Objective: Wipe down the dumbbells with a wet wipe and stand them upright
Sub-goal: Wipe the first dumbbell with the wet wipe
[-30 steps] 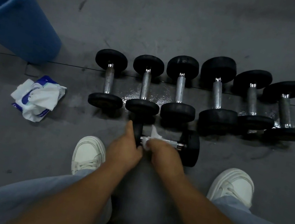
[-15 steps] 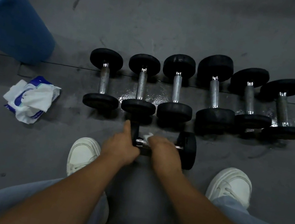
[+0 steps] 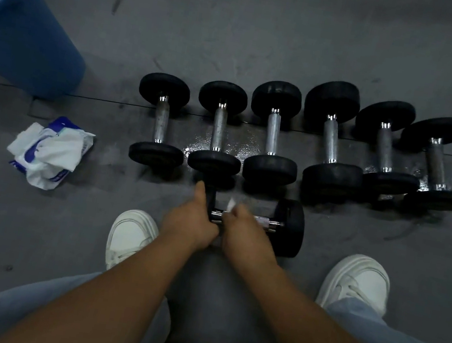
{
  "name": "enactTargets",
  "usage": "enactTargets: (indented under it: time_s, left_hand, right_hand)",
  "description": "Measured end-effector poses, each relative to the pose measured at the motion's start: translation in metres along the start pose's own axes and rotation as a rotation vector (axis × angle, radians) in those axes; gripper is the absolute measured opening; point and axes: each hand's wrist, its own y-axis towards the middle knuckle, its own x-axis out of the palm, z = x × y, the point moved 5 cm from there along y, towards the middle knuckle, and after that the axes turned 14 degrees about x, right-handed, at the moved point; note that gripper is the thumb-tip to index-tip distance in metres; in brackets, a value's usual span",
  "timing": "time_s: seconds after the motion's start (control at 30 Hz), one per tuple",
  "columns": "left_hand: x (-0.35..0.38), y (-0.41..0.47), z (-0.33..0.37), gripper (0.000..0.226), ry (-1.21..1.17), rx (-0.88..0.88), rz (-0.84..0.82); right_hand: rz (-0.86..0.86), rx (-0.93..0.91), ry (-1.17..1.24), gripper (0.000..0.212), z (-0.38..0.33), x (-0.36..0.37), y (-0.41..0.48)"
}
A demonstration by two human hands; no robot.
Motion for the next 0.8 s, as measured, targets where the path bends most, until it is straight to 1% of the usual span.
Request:
enactTargets:
  time_s: [0.03,0.1,0.13,0.17,0.2,0.23,0.27,0.33,0.37,0.4,0.43,0.47,0.5,0.53,0.6,0.63,0.67,0.73,0.77,0.8]
  left_hand:
    - [0.0,0.001,-0.001,0.101,-0.003,0.006,-0.002]
    - [0.002,-0.001,-0.001,0.101,0.001,0.026,0.013]
    - [0.001,-0.004,0.001,0.101,-0.002,0.033,0.036]
    - [0.001,-0.008,0.001,0.099,-0.014,0.04,0.067]
    - [0.001,-0.013,0.001,0.096,-0.04,0.048,0.106]
    - [0.002,-0.018,0.0,0.094,-0.077,0.055,0.138]
    - [0.003,-0.023,-0.001,0.091,-0.113,0.054,0.161]
    - [0.006,-0.029,-0.005,0.091,-0.163,0.046,0.195]
    - [0.008,-0.03,-0.005,0.095,-0.19,0.038,0.197]
    - [0.01,-0.03,-0.003,0.1,-0.23,0.043,0.19]
    - [0.013,-0.029,-0.002,0.108,-0.272,0.057,0.178]
    - [0.015,-0.027,-0.002,0.113,-0.297,0.07,0.163]
    - [0.015,-0.024,-0.004,0.114,-0.293,0.071,0.142]
    - [0.015,-0.021,-0.005,0.113,-0.265,0.067,0.119]
    - [0.009,-0.012,-0.007,0.109,-0.197,0.058,0.091]
    - [0.005,-0.006,-0.007,0.108,-0.163,0.052,0.076]
    - [0.0,0.0,-0.005,0.106,-0.132,0.055,0.053]
    - [-0.009,0.006,-0.003,0.099,-0.074,0.068,0.002]
    - [-0.011,0.006,-0.003,0.097,-0.054,0.064,-0.021]
    - [-0.013,0.004,-0.005,0.096,-0.048,0.053,-0.018]
  right_hand:
    - [0.028,0.016,0.099,0.029,0.002,0.0,0.0]
    - [0.177,0.188,0.305,0.021,0.017,-0.003,-0.004]
    - [0.183,0.256,0.349,0.019,0.02,-0.001,-0.007]
    - [0.142,0.245,0.321,0.022,0.017,0.007,-0.009]
    - [0.064,0.185,0.311,0.026,0.013,0.018,-0.011]
    - [0.03,0.111,0.326,0.026,0.01,0.022,-0.012]
    - [0.069,0.131,0.408,0.025,0.014,0.02,-0.01]
    - [0.228,0.232,0.444,0.026,0.032,0.011,-0.006]
    - [0.258,0.274,0.472,0.029,0.036,0.011,-0.006]
    - [0.235,0.25,0.438,0.032,0.034,0.014,-0.008]
    - [0.176,0.185,0.424,0.033,0.03,0.018,-0.009]
    - [0.051,0.126,0.438,0.035,0.023,0.024,-0.012]
    - [0.003,0.082,0.415,0.044,0.022,0.027,-0.013]
    - [0.013,0.096,0.378,0.049,0.028,0.026,-0.008]
    - [0.08,0.241,0.4,0.045,0.043,0.018,-0.001]
    - [0.106,0.276,0.424,0.045,0.043,0.018,-0.001]
    - [0.085,0.202,0.383,0.046,0.029,0.015,-0.006]
    - [-0.018,0.014,0.352,0.046,0.008,0.025,-0.019]
    - [0.025,0.011,0.363,0.041,0.01,0.023,-0.016]
    - [0.053,0.118,0.345,0.037,0.021,0.018,-0.009]
